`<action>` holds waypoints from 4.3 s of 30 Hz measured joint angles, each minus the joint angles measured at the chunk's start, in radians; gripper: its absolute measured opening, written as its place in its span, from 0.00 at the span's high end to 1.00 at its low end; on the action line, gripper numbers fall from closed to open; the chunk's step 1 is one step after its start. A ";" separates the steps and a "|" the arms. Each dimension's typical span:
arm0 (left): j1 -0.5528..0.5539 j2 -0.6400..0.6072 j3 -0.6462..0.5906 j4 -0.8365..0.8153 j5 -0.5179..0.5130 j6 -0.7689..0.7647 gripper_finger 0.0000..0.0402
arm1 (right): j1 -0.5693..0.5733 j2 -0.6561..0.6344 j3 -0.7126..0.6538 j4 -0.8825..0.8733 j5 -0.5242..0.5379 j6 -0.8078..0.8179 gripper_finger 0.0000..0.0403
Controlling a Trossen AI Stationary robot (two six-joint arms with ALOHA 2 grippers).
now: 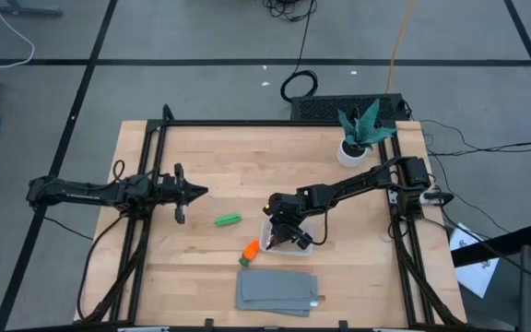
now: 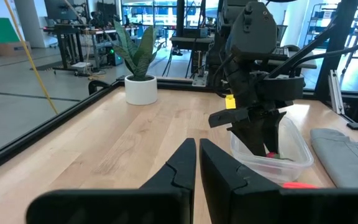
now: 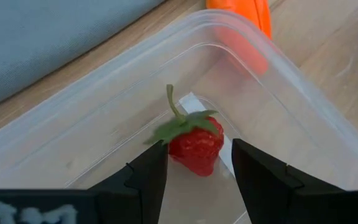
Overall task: Pick and placing Produce into tupperware
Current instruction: Put the red strawberry into the transparent bin, then put the green peas into the transparent bin
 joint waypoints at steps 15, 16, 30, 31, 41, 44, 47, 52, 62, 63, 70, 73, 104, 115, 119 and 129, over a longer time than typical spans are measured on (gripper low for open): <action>0.000 0.000 0.000 -0.005 0.000 -0.004 0.94 | -0.055 -0.060 0.002 -0.016 0.026 0.054 0.63; 0.000 0.000 0.000 -0.005 -0.001 -0.004 0.94 | -0.060 -0.063 0.002 -0.017 0.025 0.063 0.65; 0.000 0.000 0.000 -0.004 -0.002 -0.007 0.94 | -0.074 -0.106 0.001 0.020 0.022 0.202 0.99; 0.000 0.000 0.000 -0.004 -0.002 -0.008 0.94 | -0.079 -0.125 0.001 0.027 0.020 0.222 1.00; 0.000 0.000 0.000 -0.004 -0.002 -0.029 0.94 | -0.171 -0.402 0.001 0.124 0.024 0.392 1.00; 0.000 0.000 0.000 -0.004 -0.002 -0.030 0.94 | -0.202 -0.515 -0.010 0.132 0.026 0.454 1.00; 0.000 0.000 0.000 -0.004 -0.002 -0.030 0.94 | -0.218 -0.649 -0.039 0.154 0.032 0.505 1.00; 0.000 0.000 0.000 -0.004 -0.003 -0.030 0.94 | -0.222 -0.867 -0.135 0.163 0.108 0.571 1.00; 0.000 0.000 0.000 -0.005 -0.005 -0.023 0.94 | -0.222 -1.192 -0.488 0.363 0.180 0.736 1.00; 0.000 0.000 0.000 -0.005 -0.005 -0.023 0.94 | -0.222 -1.215 -0.525 0.362 0.209 0.736 1.00; 0.000 0.000 0.000 -0.005 -0.005 -0.024 0.94 | -0.222 -1.348 -0.738 0.354 0.334 0.805 1.00; 0.000 0.000 0.000 -0.005 -0.005 -0.026 0.94 | -0.222 -1.392 -0.785 0.322 0.378 0.830 1.00; 0.000 0.000 0.000 0.002 -0.056 -0.052 0.94 | -0.159 -1.634 -0.992 0.417 0.316 0.701 1.00; 0.000 0.000 0.000 -0.015 -0.090 -0.038 0.94 | -0.159 -1.637 -1.086 0.528 0.312 0.691 1.00; 0.000 0.000 0.000 -0.035 -0.038 -0.027 0.94 | -0.159 -1.637 -1.107 0.532 0.312 0.686 1.00; 0.000 0.000 0.005 0.041 -0.004 -0.075 0.94 | -0.159 -1.637 -1.122 0.538 0.311 0.653 1.00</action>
